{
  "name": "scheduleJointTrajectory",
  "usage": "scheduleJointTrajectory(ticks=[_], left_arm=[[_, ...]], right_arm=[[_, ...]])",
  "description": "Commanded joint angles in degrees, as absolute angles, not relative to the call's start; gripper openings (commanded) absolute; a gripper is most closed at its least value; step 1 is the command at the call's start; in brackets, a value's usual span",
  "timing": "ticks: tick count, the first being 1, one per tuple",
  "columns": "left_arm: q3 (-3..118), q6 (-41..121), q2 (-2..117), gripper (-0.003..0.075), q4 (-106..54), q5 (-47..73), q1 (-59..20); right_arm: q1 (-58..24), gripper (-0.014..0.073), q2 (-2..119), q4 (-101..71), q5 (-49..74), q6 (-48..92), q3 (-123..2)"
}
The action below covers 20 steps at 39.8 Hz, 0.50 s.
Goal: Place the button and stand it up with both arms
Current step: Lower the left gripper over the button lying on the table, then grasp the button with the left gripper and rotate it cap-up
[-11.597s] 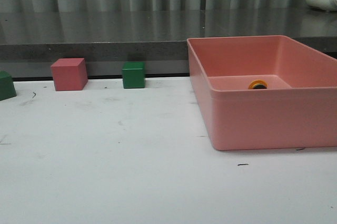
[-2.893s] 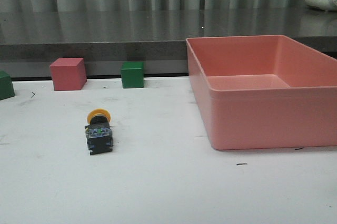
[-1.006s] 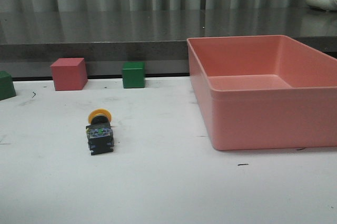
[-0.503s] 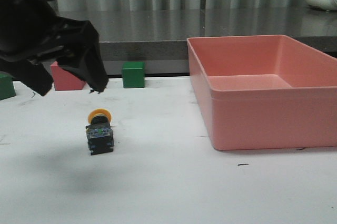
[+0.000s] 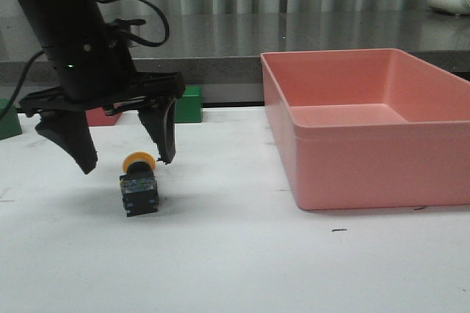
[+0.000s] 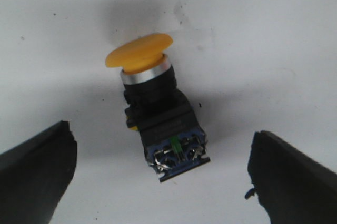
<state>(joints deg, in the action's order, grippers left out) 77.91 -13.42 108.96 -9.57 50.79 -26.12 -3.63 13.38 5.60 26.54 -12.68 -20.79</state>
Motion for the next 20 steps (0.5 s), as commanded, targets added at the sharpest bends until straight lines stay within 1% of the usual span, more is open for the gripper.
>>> scheduleJointTrajectory(ticks=[1,8,10,13,18,20], left_arm=[[82.64,-14.84,109.23,0.0619,-9.47,53.41,-25.91],[87.01,-14.84,113.85,0.0615,-9.47,57.76,-25.91],[87.44,-14.84,114.52,0.0599,-9.47,58.54,-25.91],[87.68,-14.84,114.98,0.0558,-9.47,59.05,-25.91],[87.68,-14.84,115.10,0.0454,-9.47,58.82,-25.91],[87.68,-14.84,115.10,0.0425,-9.47,58.52,-25.91]], right_arm=[[-3.29,-0.0070,13.76,6.58,22.00,-12.15,-22.27],[-3.29,-0.0070,13.76,6.58,22.00,-12.15,-22.27],[-3.29,-0.0070,13.76,6.58,22.00,-12.15,-22.27],[-3.29,-0.0070,13.76,6.58,22.00,-12.15,-22.27],[-3.29,-0.0070,13.76,6.58,22.00,-12.15,-22.27],[-3.29,-0.0070,13.76,6.58,22.00,-12.15,-22.27]])
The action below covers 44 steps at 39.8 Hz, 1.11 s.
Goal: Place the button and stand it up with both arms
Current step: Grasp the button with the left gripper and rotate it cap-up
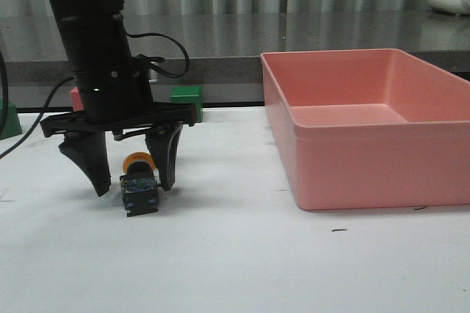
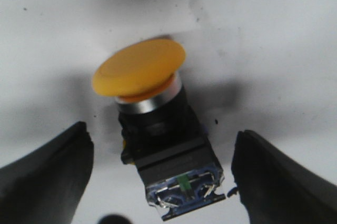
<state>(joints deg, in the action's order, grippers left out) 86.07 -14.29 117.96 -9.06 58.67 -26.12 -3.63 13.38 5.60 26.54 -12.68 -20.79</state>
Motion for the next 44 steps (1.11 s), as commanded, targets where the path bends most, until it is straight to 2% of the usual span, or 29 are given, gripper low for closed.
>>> scheduleJointTrajectory(ticks=[1,7,17,29,38,44], left_arm=[[87.68,-14.84,115.10,0.0410,-9.47,58.44,-25.91],[87.68,-14.84,115.18,0.0355,-9.47,58.56,-25.91],[87.68,-14.84,115.18,0.0206,-9.47,58.56,-25.91],[87.68,-14.26,111.50,0.0202,-8.47,57.08,-25.91],[85.91,-14.26,101.09,0.0202,-3.86,47.43,-26.13],[80.65,-14.26,94.09,0.0202,0.00,38.65,-26.13]], right_arm=[[-3.29,-0.0070,13.76,6.58,22.00,-12.15,-22.27],[-3.29,-0.0070,13.76,6.58,22.00,-12.15,-22.27],[-3.29,-0.0070,13.76,6.58,22.00,-12.15,-22.27],[-3.29,-0.0070,13.76,6.58,22.00,-12.15,-22.27],[-3.29,-0.0070,13.76,6.58,22.00,-12.15,-22.27],[-3.29,-0.0070,13.76,6.58,22.00,-12.15,-22.27]])
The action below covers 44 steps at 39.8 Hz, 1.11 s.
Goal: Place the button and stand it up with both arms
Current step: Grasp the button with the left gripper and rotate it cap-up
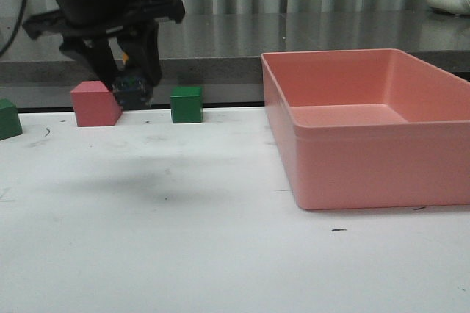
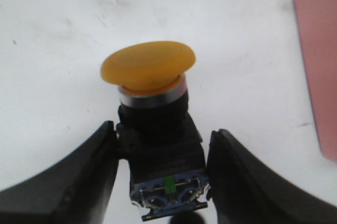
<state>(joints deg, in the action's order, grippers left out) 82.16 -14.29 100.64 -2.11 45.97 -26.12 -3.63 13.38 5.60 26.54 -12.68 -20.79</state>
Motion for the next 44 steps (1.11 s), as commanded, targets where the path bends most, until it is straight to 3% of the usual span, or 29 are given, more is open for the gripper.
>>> scheduleJointTrajectory(ticks=[1,11,21,29,44], left_arm=[[79.16,-14.26,93.09,0.0202,0.00,36.51,-26.13],[61.22,-14.26,83.42,0.0202,6.89,11.43,-26.13],[45.38,-14.26,82.55,0.0202,11.85,-15.74,-25.85],[34.49,-8.14,84.57,0.0202,11.93,-37.93,-23.90],[27.51,-3.93,96.19,0.0202,11.57,-61.73,-19.54]], right_arm=[[-3.29,-0.0070,13.76,6.58,22.00,-12.15,-22.27],[-3.29,-0.0070,13.76,6.58,22.00,-12.15,-22.27],[-3.29,-0.0070,13.76,6.58,22.00,-12.15,-22.27],[-3.29,-0.0070,13.76,6.58,22.00,-12.15,-22.27],[-3.29,-0.0070,13.76,6.58,22.00,-12.15,-22.27]])
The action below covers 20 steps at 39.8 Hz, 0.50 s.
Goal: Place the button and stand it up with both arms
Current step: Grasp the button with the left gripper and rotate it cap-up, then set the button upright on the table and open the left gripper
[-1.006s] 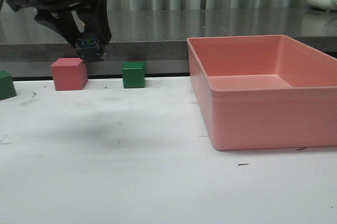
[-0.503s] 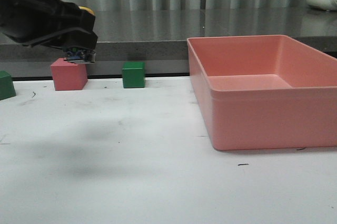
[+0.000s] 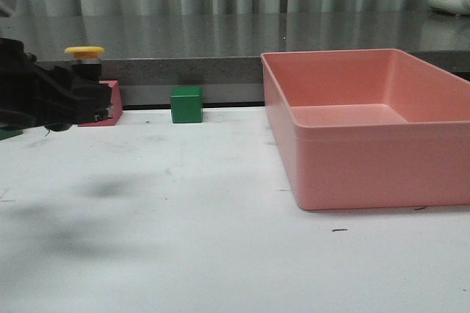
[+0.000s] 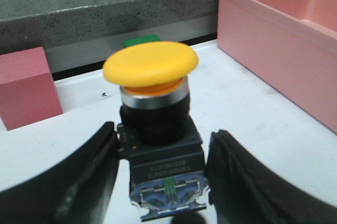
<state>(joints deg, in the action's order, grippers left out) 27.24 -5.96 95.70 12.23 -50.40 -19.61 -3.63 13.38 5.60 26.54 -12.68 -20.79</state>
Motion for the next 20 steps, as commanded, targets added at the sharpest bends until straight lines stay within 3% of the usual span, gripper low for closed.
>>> scheduleJointTrajectory(ticks=[1,13,20], left_arm=[[27.32,-3.17,97.22,0.0202,11.57,-63.34,-19.54],[24.23,-2.18,107.86,0.0202,11.57,-77.85,-19.54],[24.23,-2.18,111.11,0.0202,11.57,-77.85,-19.54]], right_arm=[[-3.29,-0.0070,13.76,6.58,22.00,-12.15,-22.27],[-3.29,-0.0070,13.76,6.58,22.00,-12.15,-22.27],[-3.29,-0.0070,13.76,6.58,22.00,-12.15,-22.27]])
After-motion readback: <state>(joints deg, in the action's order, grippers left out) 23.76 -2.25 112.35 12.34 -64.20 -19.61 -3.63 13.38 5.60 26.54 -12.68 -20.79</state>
